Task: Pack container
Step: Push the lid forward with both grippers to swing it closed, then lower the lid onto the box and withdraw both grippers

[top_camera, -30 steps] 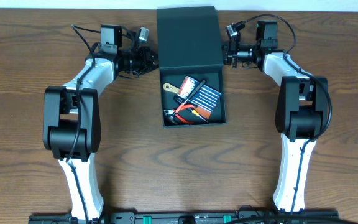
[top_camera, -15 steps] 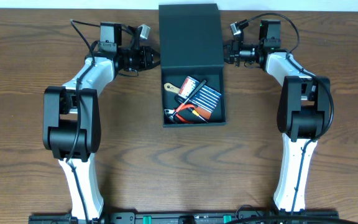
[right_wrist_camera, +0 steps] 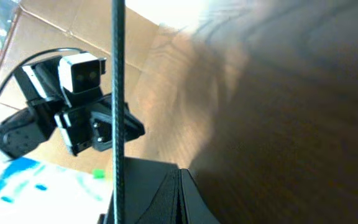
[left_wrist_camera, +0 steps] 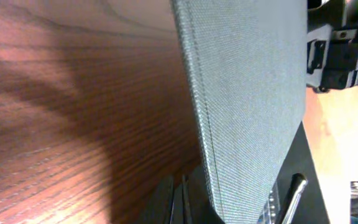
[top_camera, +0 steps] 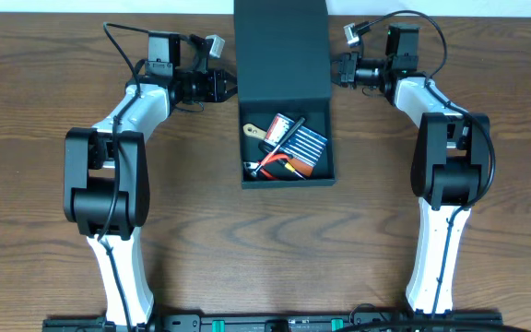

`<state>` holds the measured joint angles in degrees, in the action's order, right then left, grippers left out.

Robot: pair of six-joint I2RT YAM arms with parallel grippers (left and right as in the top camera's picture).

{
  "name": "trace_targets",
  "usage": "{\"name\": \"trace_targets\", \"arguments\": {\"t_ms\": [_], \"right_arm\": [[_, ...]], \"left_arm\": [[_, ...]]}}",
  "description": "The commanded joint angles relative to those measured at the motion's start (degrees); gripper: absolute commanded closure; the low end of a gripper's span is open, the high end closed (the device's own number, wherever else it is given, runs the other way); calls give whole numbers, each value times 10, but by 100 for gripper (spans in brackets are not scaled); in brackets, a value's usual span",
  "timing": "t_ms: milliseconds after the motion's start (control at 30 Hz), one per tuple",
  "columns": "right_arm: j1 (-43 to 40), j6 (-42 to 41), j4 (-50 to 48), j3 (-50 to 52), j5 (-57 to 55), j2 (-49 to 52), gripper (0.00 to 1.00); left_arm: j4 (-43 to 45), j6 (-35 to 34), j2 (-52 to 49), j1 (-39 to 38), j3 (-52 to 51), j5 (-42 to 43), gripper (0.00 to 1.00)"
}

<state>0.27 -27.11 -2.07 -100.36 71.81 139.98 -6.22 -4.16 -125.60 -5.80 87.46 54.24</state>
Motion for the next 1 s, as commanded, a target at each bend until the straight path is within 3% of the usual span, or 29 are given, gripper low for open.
{"name": "trace_targets", "arguments": {"t_ms": [0, 267, 633, 800, 967], "right_arm": [[-1, 15, -17, -14, 0, -22, 99], [-13, -3, -68, -14, 23, -23, 99], [-17, -115, -181, -17, 109, -28, 99], [-13, -262, -329, -21, 176, -28, 99], [-5, -471, -529, -21, 176, -28, 99]], "left_arm": [[1, 35, 10, -3, 17, -10, 94], [11, 46, 10, -3, 23, -14, 94], [-17, 46, 10, -4, 83, -14, 95], [-28, 46, 10, -5, 98, -11, 95], [-62, 46, 20, -7, 102, -7, 95]]}}
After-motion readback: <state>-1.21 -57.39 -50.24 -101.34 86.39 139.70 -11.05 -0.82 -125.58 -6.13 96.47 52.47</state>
